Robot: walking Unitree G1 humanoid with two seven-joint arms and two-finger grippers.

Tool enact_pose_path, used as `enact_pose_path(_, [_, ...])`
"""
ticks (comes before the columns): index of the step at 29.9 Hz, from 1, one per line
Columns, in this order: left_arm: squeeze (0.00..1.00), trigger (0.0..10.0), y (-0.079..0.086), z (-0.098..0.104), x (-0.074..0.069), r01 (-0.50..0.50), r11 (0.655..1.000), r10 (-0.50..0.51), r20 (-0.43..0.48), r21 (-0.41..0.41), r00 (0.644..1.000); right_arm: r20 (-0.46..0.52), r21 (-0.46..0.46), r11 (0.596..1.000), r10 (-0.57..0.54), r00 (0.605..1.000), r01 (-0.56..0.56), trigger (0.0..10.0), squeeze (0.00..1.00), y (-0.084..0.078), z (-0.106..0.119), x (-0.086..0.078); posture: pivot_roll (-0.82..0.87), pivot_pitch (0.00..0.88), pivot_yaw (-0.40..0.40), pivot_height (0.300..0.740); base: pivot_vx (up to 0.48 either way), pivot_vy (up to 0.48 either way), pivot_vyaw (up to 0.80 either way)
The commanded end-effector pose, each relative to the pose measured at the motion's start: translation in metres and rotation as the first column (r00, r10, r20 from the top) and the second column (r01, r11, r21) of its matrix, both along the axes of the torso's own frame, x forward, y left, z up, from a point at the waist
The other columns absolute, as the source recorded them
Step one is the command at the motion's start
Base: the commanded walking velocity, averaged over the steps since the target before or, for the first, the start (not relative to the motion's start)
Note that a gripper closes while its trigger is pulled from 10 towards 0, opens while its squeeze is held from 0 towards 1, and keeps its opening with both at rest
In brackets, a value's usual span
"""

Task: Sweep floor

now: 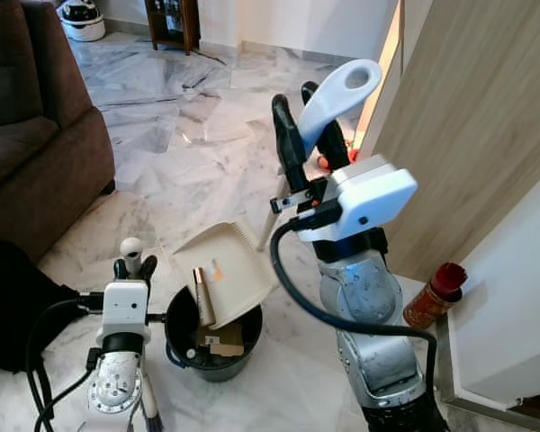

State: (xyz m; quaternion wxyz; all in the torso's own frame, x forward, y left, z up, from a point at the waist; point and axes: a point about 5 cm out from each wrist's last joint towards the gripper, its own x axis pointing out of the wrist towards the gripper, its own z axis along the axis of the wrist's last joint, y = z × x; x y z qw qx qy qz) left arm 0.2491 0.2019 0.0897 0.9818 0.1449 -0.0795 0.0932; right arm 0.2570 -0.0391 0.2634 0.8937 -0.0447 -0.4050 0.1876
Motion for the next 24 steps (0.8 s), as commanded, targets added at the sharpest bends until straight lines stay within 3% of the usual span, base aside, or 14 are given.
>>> enact_pose_path(1, [0.0, 10.0, -0.004, 0.009, 0.0, 0.022, 1.0, -0.023, 0.045, 0.01, 0.999, 0.11, -0.007, 1.0, 0.005, 0.994, -0.004, 10.0, 0.0, 0.001, 0.012, -0.011, 0.14, 0.089, -0.053, 0.74, 0.0, 0.0, 0.0])
enact_pose_path(11, [0.0, 10.0, -0.005, 0.008, 0.0, 0.027, 1.0, -0.027, 0.044, 0.009, 0.999, 0.136, -0.065, 0.996, -0.053, 0.989, 0.062, 10.0, 0.0, -0.003, 0.008, -0.008, 0.13, 0.092, -0.057, 0.74, 0.0, 0.0, 0.0])
enact_pose_path(14, [0.0, 10.0, -0.006, 0.008, 0.0, 0.027, 1.0, -0.027, 0.045, 0.007, 0.999, 0.155, -0.109, 0.974, -0.179, 0.971, 0.197, 10.0, 0.0, -0.018, 0.007, 0.004, 0.13, 0.092, -0.058, 0.74, 0.0, 0.0, 0.0])
enact_pose_path(17, [0.0, 10.0, -0.006, 0.008, 0.0, 0.029, 1.0, -0.029, 0.045, 0.009, 0.999, 0.158, -0.129, 0.932, -0.319, 0.935, 0.34, 10.0, 0.0, -0.039, 0.006, 0.016, 0.13, 0.092, -0.058, 0.74, 0.0, 0.0, 0.0])
enact_pose_path(18, [0.0, 10.0, -0.006, 0.008, 0.001, 0.038, 0.999, -0.038, 0.043, 0.018, 0.998, 0.145, -0.148, 0.897, -0.397, 0.906, 0.417, 10.0, 0.0, -0.052, 0.003, 0.024, 0.12, 0.09, -0.056, 0.74, 0.0, 0.0, 0.0])
enact_pose_path(20, [0.0, 10.0, -0.006, 0.008, 0.001, 0.04, 0.999, -0.041, 0.044, 0.021, 0.998, 0.132, -0.171, 0.859, -0.465, 0.875, 0.483, 10.0, 0.0, -0.066, -0.003, 0.031, 0.12, 0.09, -0.056, 0.74, 0.0, 0.0, 0.0])
enact_pose_path(24, [0.0, 10.0, -0.006, 0.009, 0.001, 0.04, 0.999, -0.041, 0.045, 0.022, 0.998, 0.05, -0.155, 0.83, -0.535, 0.843, 0.536, 10.0, 0.0, -0.084, -0.014, 0.038, 0.12, 0.092, -0.055, 0.74, 0.0, 0.0, 0.0])
